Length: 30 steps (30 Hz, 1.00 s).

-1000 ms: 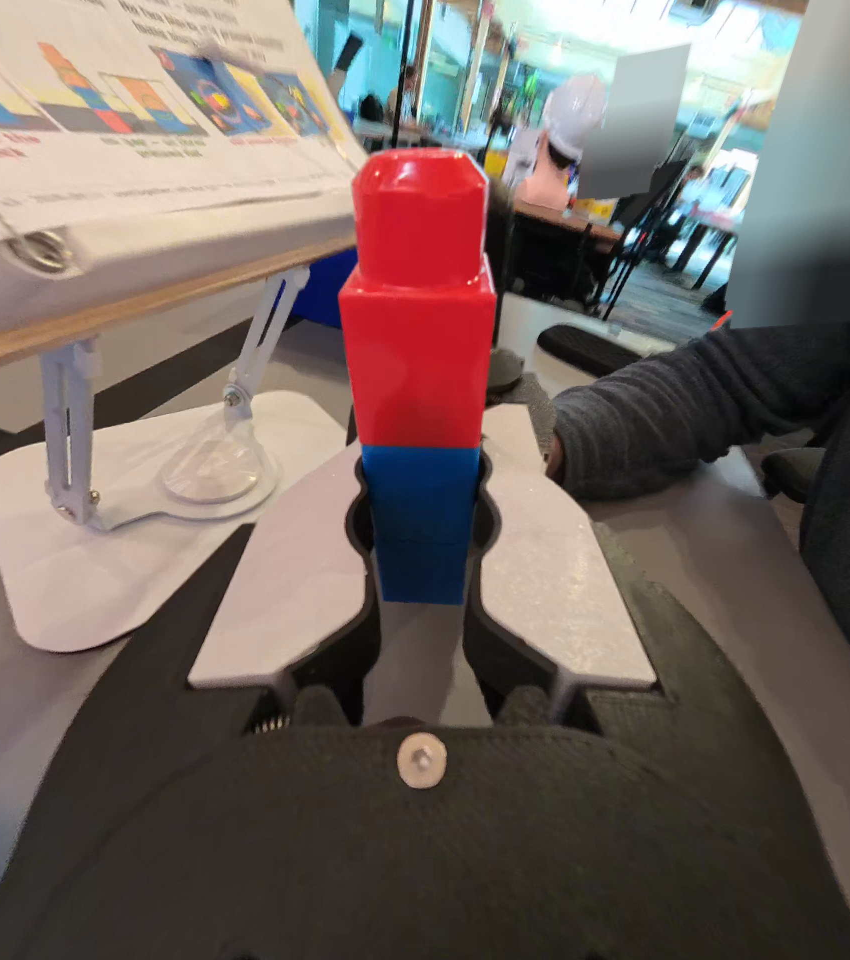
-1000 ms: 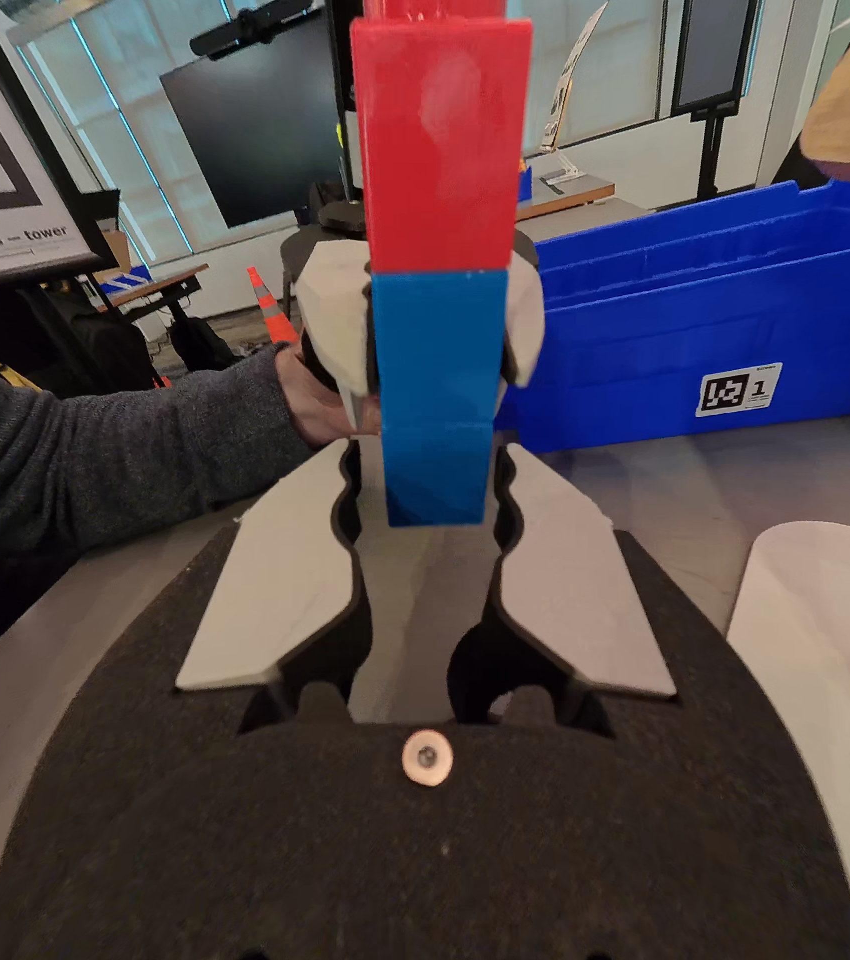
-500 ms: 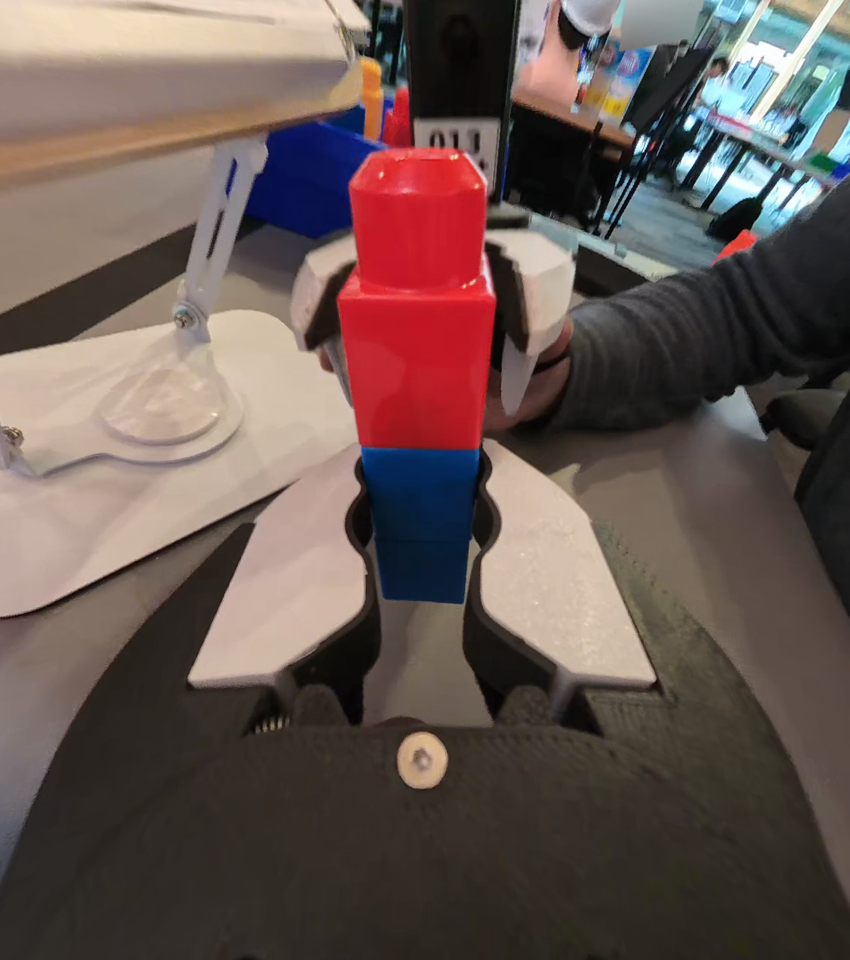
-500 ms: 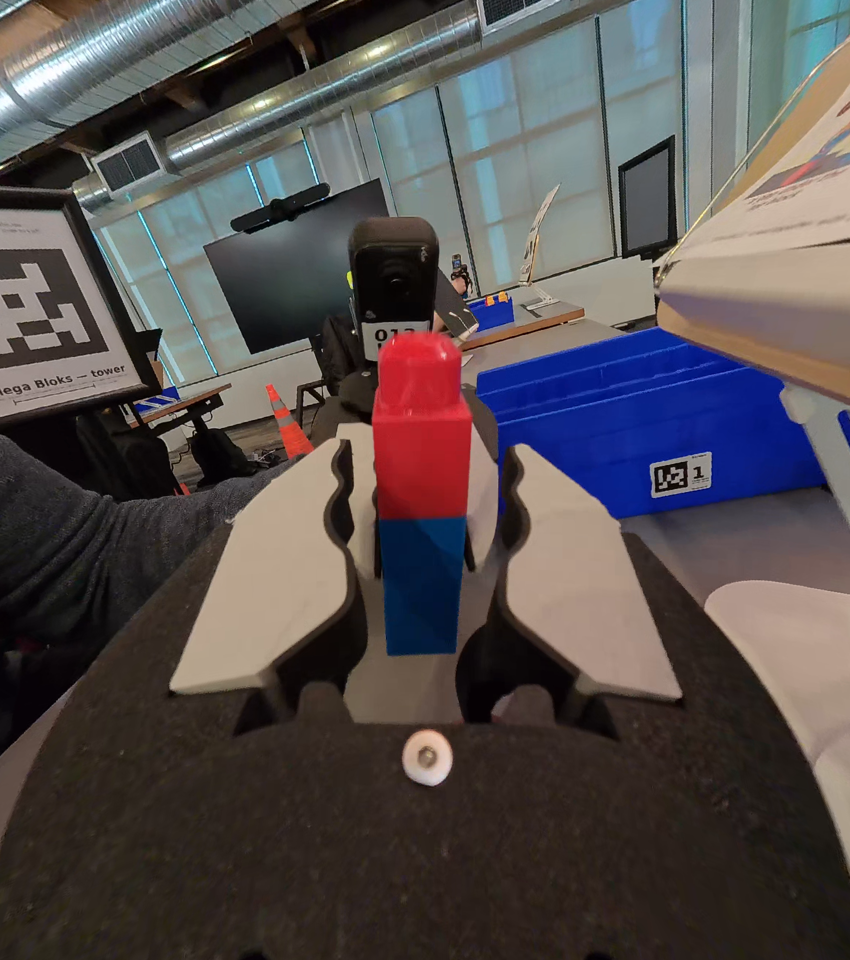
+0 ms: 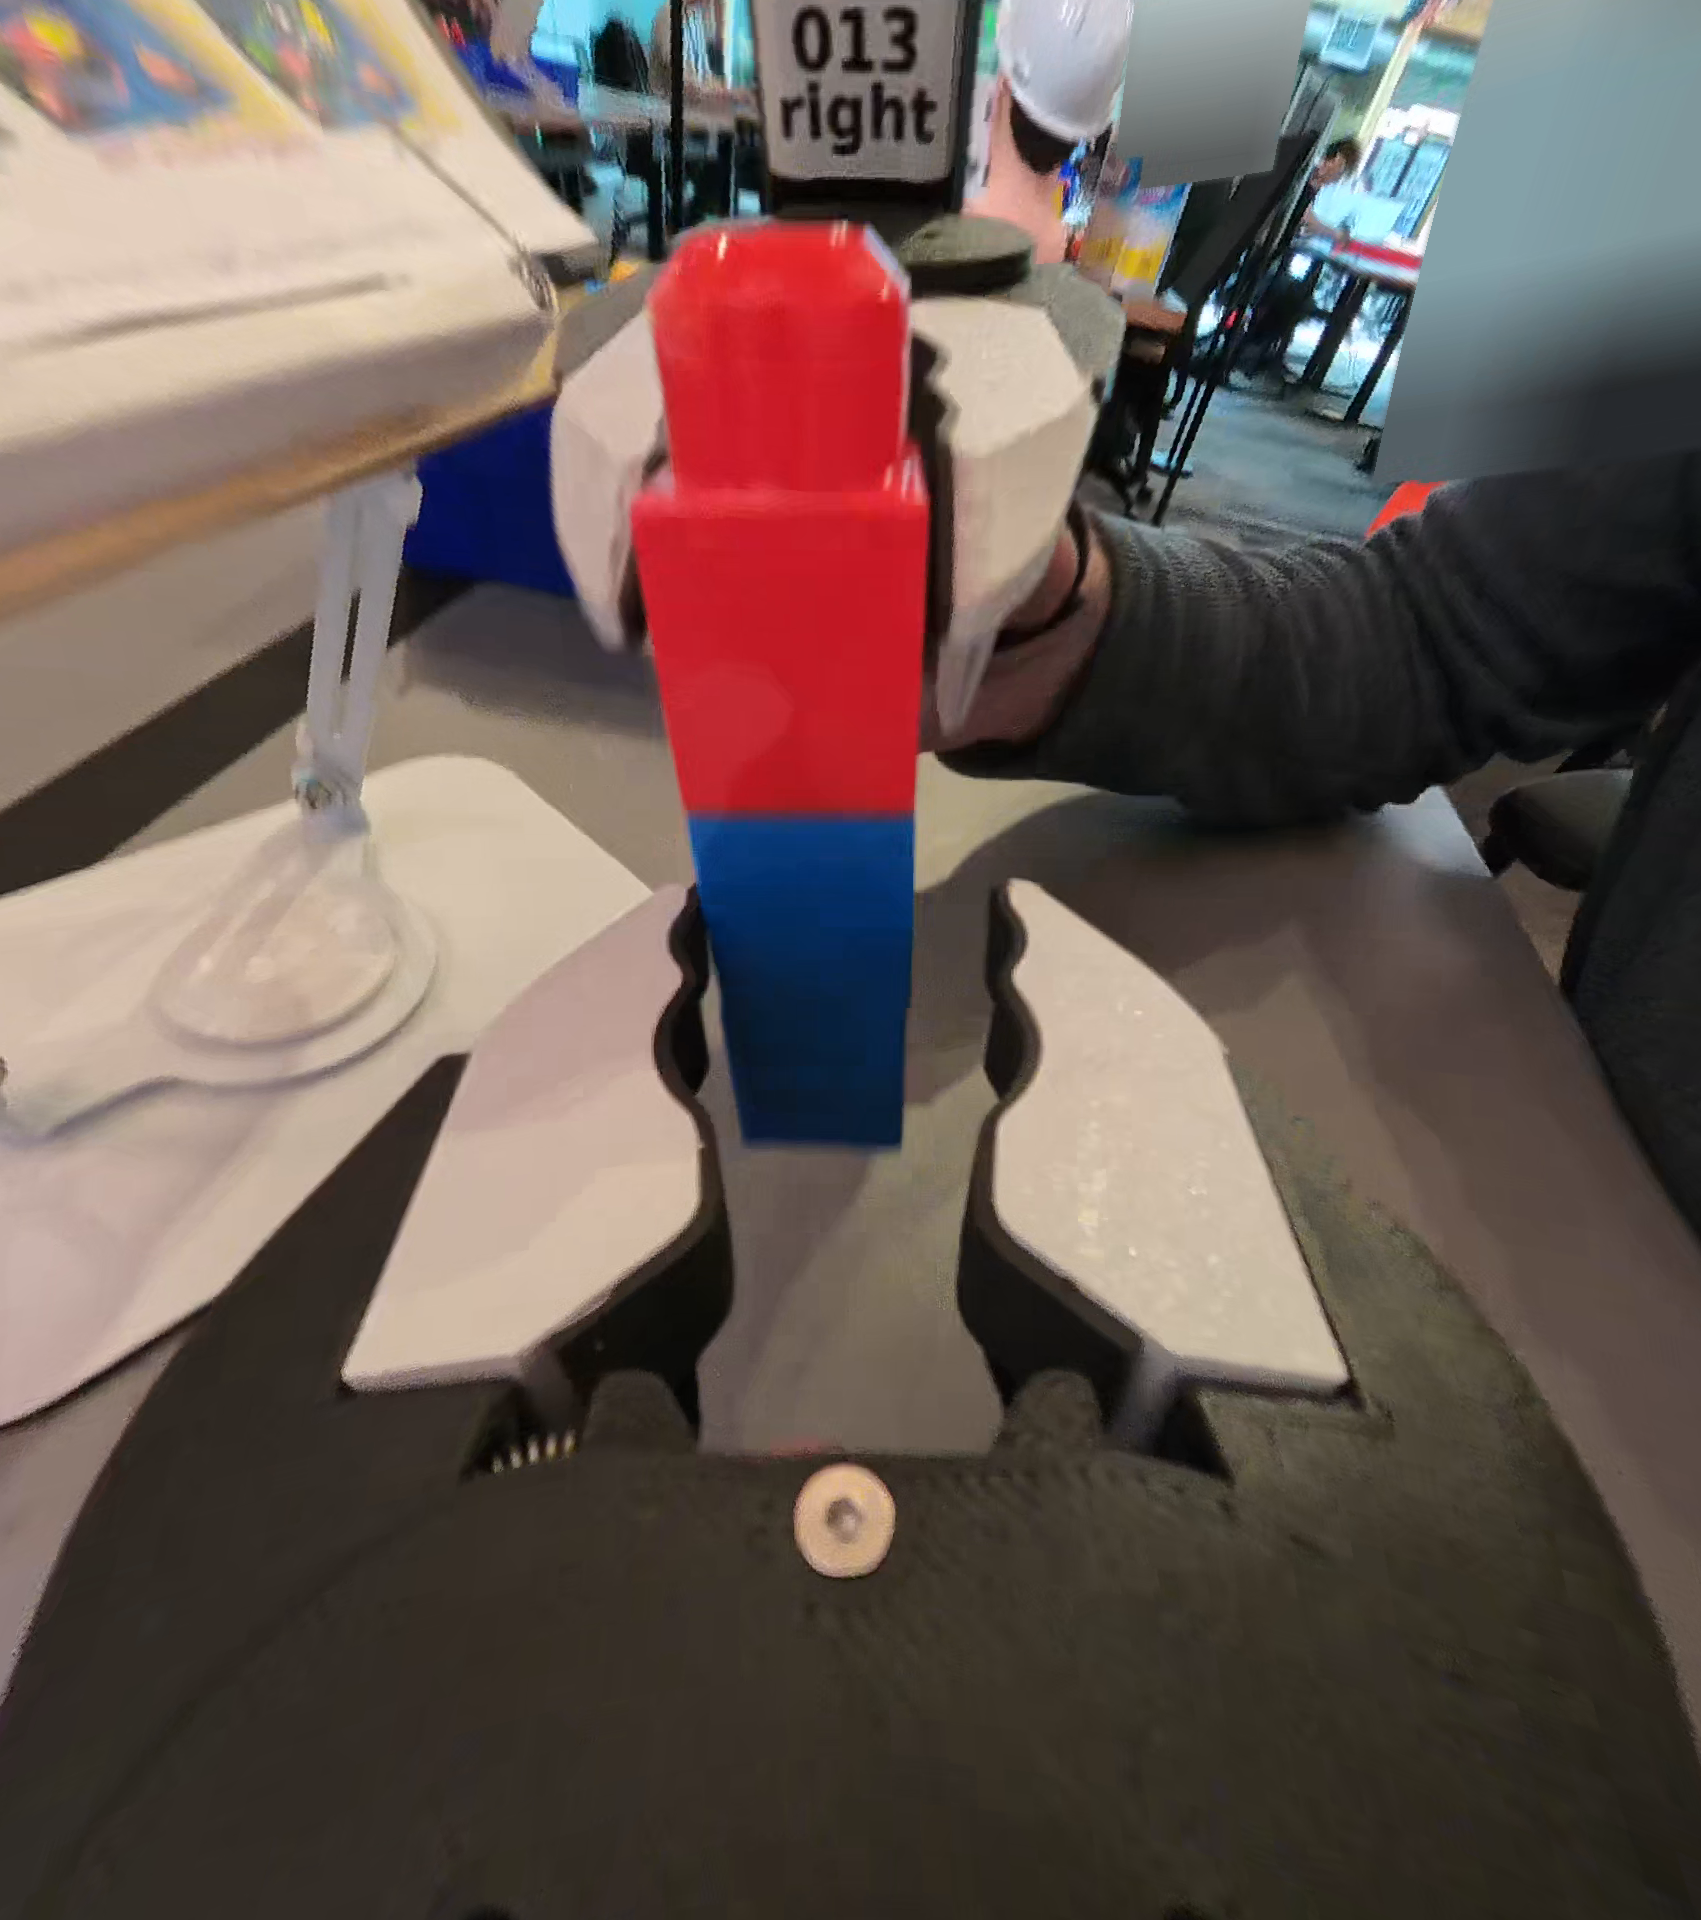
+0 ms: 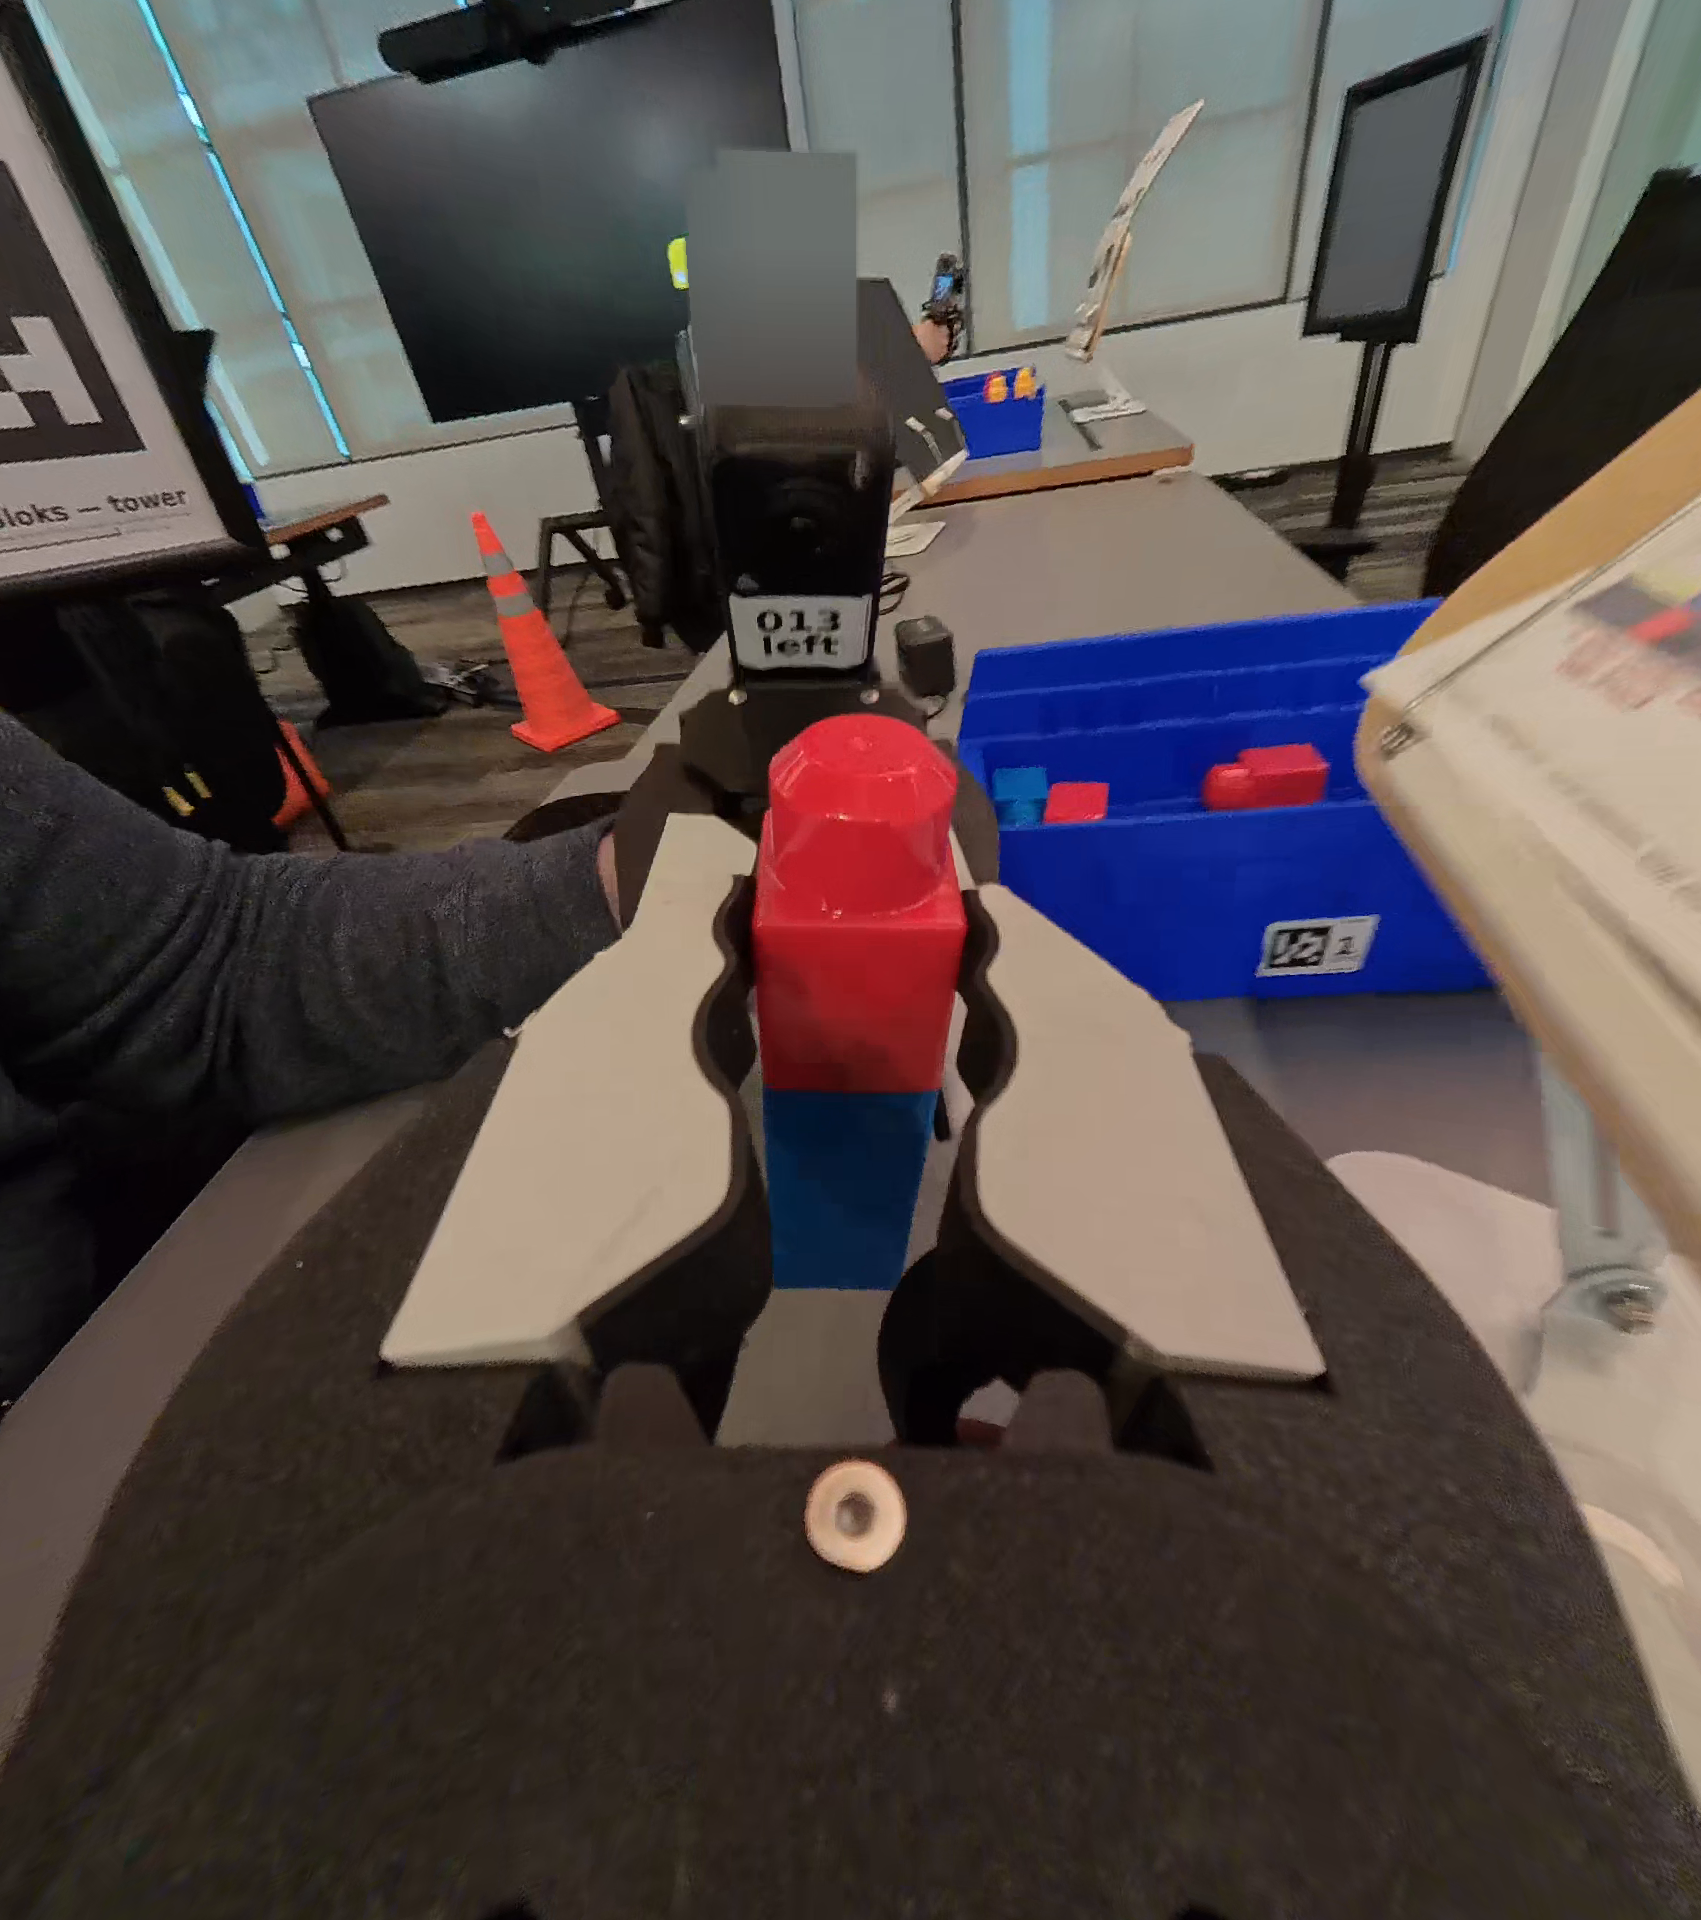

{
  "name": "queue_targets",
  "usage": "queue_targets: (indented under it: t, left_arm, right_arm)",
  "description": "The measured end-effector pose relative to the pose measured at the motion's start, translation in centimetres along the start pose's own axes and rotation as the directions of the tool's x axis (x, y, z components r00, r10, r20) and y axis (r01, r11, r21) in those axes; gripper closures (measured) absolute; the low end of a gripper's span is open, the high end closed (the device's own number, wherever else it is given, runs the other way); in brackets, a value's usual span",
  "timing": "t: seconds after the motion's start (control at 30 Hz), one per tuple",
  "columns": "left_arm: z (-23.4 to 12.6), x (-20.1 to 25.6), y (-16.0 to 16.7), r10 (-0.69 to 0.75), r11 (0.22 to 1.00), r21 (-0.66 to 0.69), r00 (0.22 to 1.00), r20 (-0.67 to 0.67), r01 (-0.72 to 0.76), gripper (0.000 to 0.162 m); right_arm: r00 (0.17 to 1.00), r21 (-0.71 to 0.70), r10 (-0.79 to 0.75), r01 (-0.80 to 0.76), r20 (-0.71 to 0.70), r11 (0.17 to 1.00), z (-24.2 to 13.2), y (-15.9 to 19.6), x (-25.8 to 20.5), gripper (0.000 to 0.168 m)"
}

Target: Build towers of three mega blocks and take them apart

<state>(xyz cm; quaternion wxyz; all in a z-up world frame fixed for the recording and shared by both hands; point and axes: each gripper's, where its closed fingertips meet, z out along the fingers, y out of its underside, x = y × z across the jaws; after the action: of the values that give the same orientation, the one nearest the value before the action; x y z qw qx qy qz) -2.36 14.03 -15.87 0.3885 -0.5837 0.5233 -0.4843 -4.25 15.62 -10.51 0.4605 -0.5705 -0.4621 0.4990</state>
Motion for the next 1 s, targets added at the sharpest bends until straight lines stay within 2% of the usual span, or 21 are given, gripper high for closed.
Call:
queue_targets:
  t: [0.07, 0.17, 0.23, 0.3, 0.4, 0.47, 0.57, 0.73, 0.77, 0.87, 0.93, 1.0]
  left_arm:
    - [-0.3, 0.0, -0.8, 0.007, 0.999, 0.042, 1.0, 0.006, -0.007, 0.104]
    - [-0.8, -0.5, -1.6, -0.018, 0.991, 0.136, 1.0, 0.008, 0.017, 0.117]
    - [-0.7, -1.0, -1.3, -0.024, 0.99, 0.138, 0.999, 0.034, 0.019, 0.123]
    - [-0.5, -1.7, -0.9, -0.032, 0.991, 0.133, 0.997, 0.07, 0.023, 0.127]
    - [-0.1, -2.4, -0.7, -0.065, 0.986, 0.158, 0.994, 0.088, 0.051, 0.129]
    - [0.1, -2.5, -0.6, -0.07, 0.986, 0.158, 0.994, 0.089, 0.055, 0.129]
    - [0.7, -2.6, -0.5, -0.076, 0.985, 0.162, 0.993, 0.094, 0.06, 0.129]
    - [1.7, -2.9, -0.2, -0.084, 0.985, 0.157, 0.991, 0.106, 0.067, 0.13]
    - [1.8, -2.9, -0.2, -0.086, 0.985, 0.158, 0.991, 0.105, 0.069, 0.13]
    - [2.3, -2.9, -0.2, -0.088, 0.984, 0.162, 0.991, 0.101, 0.071, 0.13]
    - [2.7, -3.0, 0.0, -0.091, 0.985, 0.154, 0.991, 0.097, 0.075, 0.13]
    - [3.0, -3.0, 0.2, -0.092, 0.986, 0.145, 0.991, 0.097, 0.078, 0.13]
  right_arm:
    - [0.998, 0.017, -0.025, 0.026, -0.058, 1.0, -2.0, -2.0, 0.0, 0.132]
    - [0.983, 0.04, -0.051, 0.059, -0.177, 0.997, -6.6, -4.9, -0.1, 0.132]
    - [0.956, 0.045, -0.068, 0.084, -0.284, 0.995, -10.8, -6.6, -0.2, 0.132]
    - [0.908, 0.042, -0.09, 0.118, -0.41, 0.992, -15.9, -8.0, -0.4, 0.132]
    - [0.781, 0.009, -0.092, 0.125, -0.617, 0.992, -24.6, -8.4, 0.0, 0.132]
    - [0.682, 0.023, -0.051, 0.099, -0.73, 0.995, -30.3, -7.8, 0.3, 0.132]
    - [0.484, 0.004, -0.019, 0.046, -0.875, 0.999, -37.5, -5.1, 1.7, 0.133]
    - [0.269, 0.041, 0.052, -0.048, -0.962, 0.998, -44.0, 0.8, 4.8, 0.132]
    - [0.241, 0.037, 0.052, -0.068, -0.969, 0.997, -44.7, 1.9, 5.5, 0.132]
    - [0.226, 0.043, 0.078, -0.155, -0.971, 0.987, -45.1, 5.0, 7.3, 0.132]
    - [0.188, 0.019, 0.051, -0.171, -0.981, 0.985, -45.9, 6.0, 8.2, 0.132]
    - [0.191, 0.032, 0.07, -0.195, -0.979, 0.98, -46.1, 6.8, 8.9, 0.132]
